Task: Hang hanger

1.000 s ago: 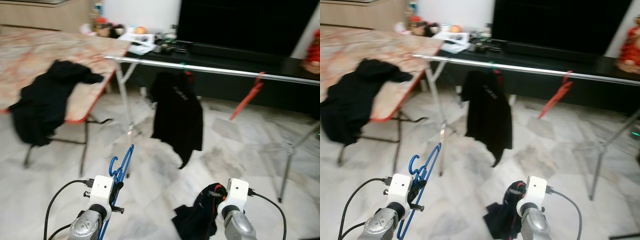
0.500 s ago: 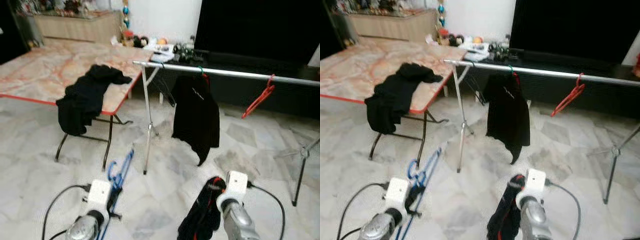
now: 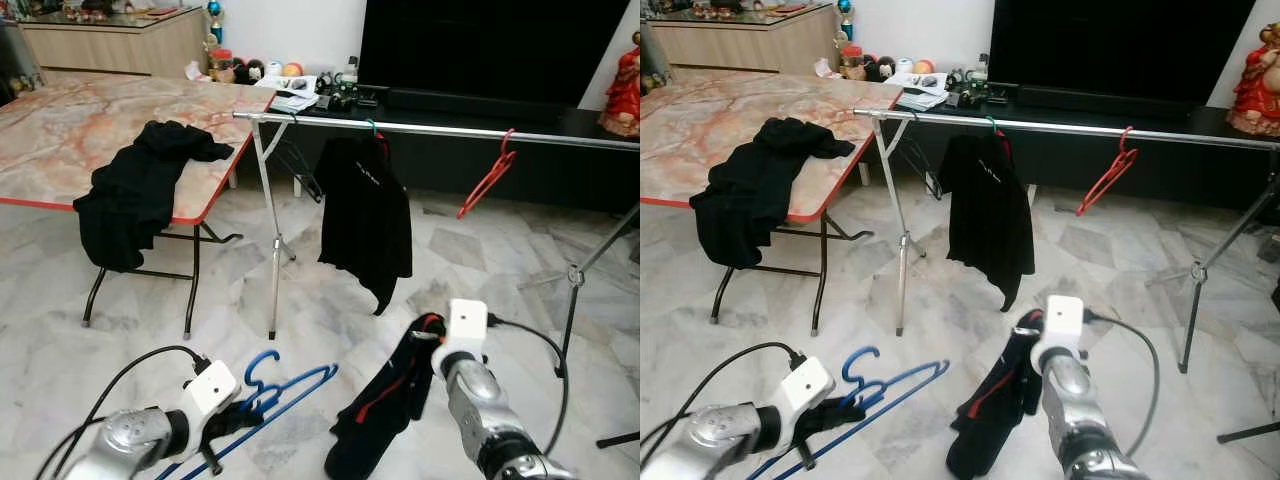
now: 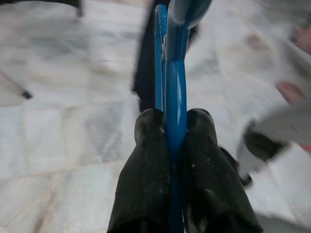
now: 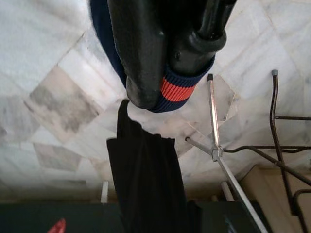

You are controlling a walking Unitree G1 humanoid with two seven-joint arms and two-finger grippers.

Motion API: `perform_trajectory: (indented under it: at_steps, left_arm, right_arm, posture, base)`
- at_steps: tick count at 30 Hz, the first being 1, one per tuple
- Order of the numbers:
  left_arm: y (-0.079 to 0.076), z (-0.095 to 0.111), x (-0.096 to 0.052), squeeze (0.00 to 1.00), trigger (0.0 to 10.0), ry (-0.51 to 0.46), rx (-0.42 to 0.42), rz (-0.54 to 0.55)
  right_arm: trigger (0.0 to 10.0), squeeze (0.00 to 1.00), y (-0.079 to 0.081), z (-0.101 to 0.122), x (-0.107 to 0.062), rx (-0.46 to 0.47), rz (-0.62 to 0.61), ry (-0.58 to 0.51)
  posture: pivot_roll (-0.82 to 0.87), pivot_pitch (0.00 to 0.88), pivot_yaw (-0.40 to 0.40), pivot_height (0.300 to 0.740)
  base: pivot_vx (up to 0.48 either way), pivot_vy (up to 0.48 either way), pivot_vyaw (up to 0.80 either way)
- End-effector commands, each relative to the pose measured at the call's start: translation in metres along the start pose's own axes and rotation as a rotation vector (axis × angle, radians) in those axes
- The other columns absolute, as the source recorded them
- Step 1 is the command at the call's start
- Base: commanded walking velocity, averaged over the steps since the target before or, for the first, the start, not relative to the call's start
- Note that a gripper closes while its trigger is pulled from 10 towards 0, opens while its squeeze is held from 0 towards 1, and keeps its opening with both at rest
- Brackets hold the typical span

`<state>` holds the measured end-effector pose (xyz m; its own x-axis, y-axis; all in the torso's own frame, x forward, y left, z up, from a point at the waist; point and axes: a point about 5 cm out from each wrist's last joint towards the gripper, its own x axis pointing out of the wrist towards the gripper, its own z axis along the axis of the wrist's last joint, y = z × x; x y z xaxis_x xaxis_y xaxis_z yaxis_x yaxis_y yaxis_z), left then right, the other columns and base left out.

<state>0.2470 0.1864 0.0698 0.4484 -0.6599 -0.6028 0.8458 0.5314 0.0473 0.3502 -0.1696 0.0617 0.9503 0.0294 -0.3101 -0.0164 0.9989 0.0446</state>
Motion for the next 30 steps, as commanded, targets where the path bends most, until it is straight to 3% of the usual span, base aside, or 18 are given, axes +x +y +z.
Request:
perform_trajectory:
  at_steps: [1, 8, 10, 15, 21, 30]
  left_arm:
    - [-0.004, 0.016, -0.001, 0.00, 10.0, -0.024, 0.039, -0.089]
    - [-0.011, 0.042, 0.002, 0.00, 10.0, -0.045, 0.084, -0.215]
    - [-0.010, 0.050, 0.010, 0.00, 10.0, -0.097, 0.075, -0.187]
    - [-0.011, 0.058, 0.013, 0.00, 10.0, -0.135, 0.054, -0.198]
    - [0.003, 0.071, 0.021, 0.00, 10.0, -0.165, 0.056, -0.102]
    - [0.009, 0.077, 0.025, 0.00, 10.0, -0.214, 0.045, -0.025]
  right_arm:
    - [10.0, 0.00, 0.005, 0.016, 0.005, -0.041, 0.025, -0.022]
    - [10.0, 0.00, 0.011, 0.026, 0.008, -0.103, 0.060, -0.024]
    - [10.0, 0.00, 0.008, 0.026, 0.009, -0.108, 0.049, -0.014]
    - [10.0, 0.00, 0.005, 0.025, 0.009, -0.103, 0.039, 0.006]
    - [10.0, 0.00, 0.015, 0.028, 0.010, -0.118, 0.113, 0.014]
    - [10.0, 0.00, 0.019, 0.024, 0.010, -0.121, 0.144, 0.044]
  posture:
    - [0.14, 0.000, -0.058, 0.740]
    - [0.14, 0.000, -0.066, 0.740]
    - [0.14, 0.000, -0.070, 0.740]
    - [0.14, 0.000, -0.074, 0.740]
    - [0.14, 0.000, -0.078, 0.740]
    - [0.14, 0.000, -0.083, 0.740]
  base:
    - [0.000, 0.000, 0.00]
    - [0.000, 0.000, 0.00]
    - [0.000, 0.000, 0.00]
    - [0.000, 0.000, 0.00]
    - [0.000, 0.000, 0.00]
    - [0.000, 0.000, 0.00]
